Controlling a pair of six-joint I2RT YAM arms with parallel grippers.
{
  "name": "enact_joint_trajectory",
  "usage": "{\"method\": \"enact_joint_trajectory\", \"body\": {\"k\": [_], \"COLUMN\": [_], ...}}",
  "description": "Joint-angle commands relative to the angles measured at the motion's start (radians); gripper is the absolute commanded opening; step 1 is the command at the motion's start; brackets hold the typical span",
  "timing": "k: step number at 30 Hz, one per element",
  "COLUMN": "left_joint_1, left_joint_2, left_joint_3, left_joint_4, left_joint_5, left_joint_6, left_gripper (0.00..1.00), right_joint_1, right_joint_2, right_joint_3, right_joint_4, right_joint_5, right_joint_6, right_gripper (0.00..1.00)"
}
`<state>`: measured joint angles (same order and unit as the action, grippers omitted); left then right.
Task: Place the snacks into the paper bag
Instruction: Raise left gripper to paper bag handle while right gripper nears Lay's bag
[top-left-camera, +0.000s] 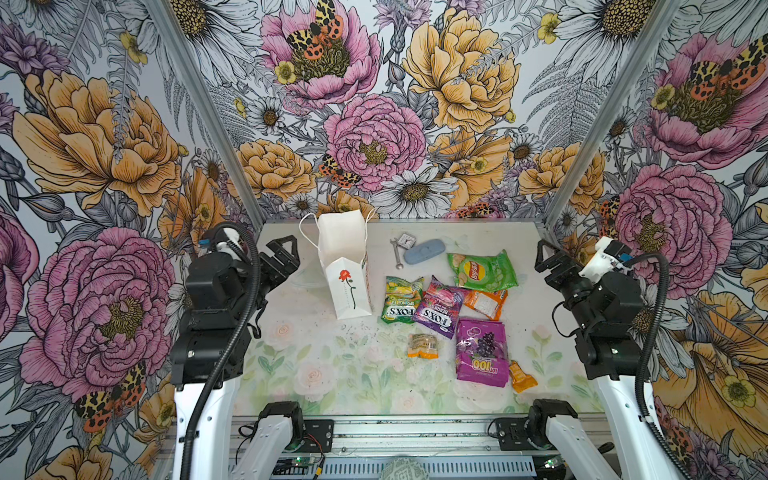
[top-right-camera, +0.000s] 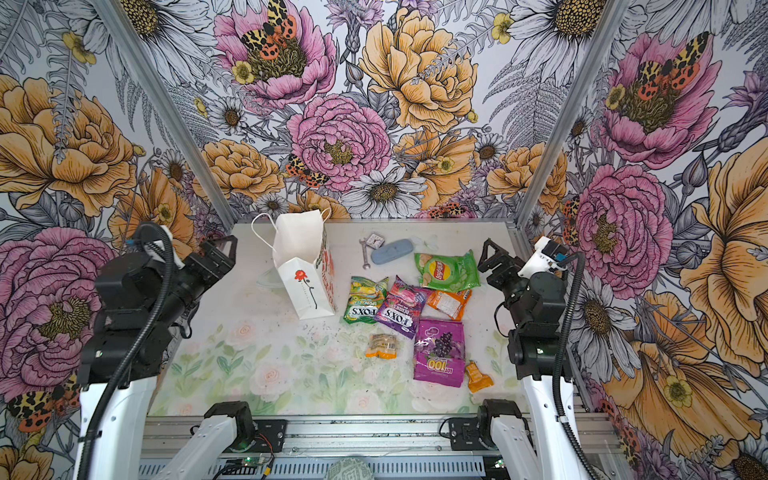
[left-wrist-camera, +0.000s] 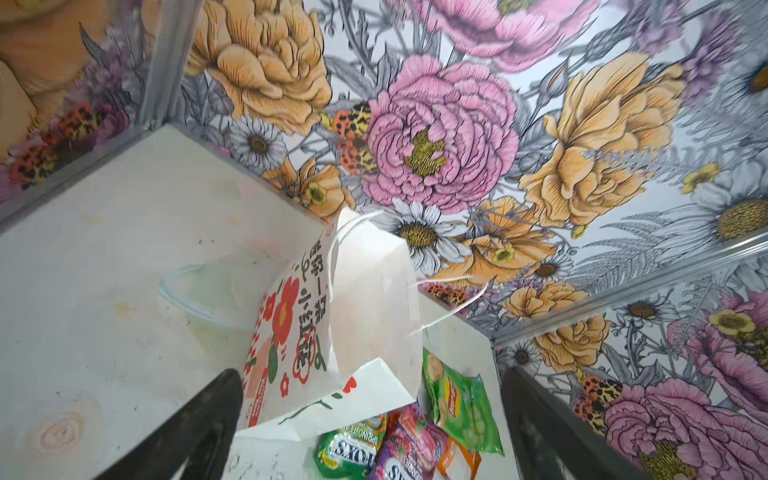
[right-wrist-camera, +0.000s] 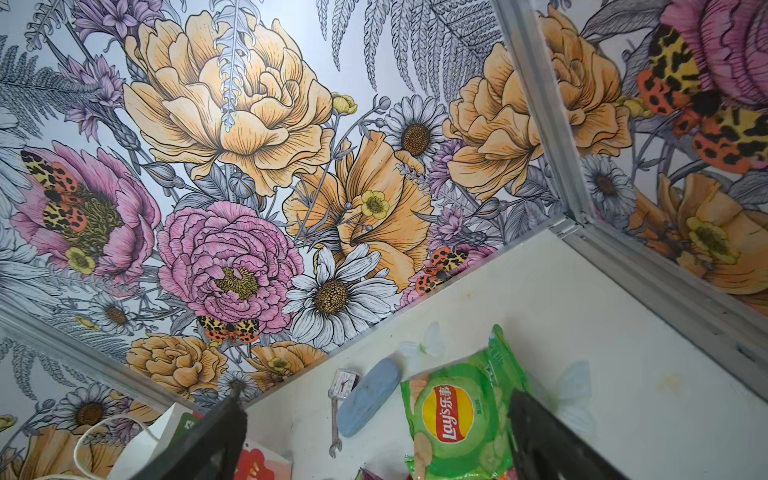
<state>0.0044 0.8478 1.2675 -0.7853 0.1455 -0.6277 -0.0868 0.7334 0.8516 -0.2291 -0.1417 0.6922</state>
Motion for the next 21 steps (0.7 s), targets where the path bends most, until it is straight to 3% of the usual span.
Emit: {"method": "enact_joint_trajectory", "body": {"k": [1,8,19,21], "left_joint_1": [-0.091,-0.250,-0.254,-0.254], "left_joint_2": [0.078,0.260,0.469,0.496], "left_joint_3": [-0.024,0.111,0.308,0.324], "left_joint_4": [-0.044,-0.094,-0.305,-0.310], "left_joint_5": [-0.050,-0.171,-0.380,-0.373], "left_joint_6": [-0.026,0.019,0.055,0.064], "left_gripper": [0.98,0.98,0.87,0.84], "right_joint_1": [-0.007,0.060,0.136,0.137], "right_joint_2": [0.047,0.134,0.218,0.220], "right_joint_3": [-0.012,-0.045,-0.033,-0.031], "right_joint_4": [0.072,0.037,-0.006,-0.008], "right_joint_5": [-0.106,-0.005,0.067,0.069], "right_joint_6": [0.017,-0.042,-0.031,-0.023], "right_gripper": [1.00,1.00,1.00,1.00]}}
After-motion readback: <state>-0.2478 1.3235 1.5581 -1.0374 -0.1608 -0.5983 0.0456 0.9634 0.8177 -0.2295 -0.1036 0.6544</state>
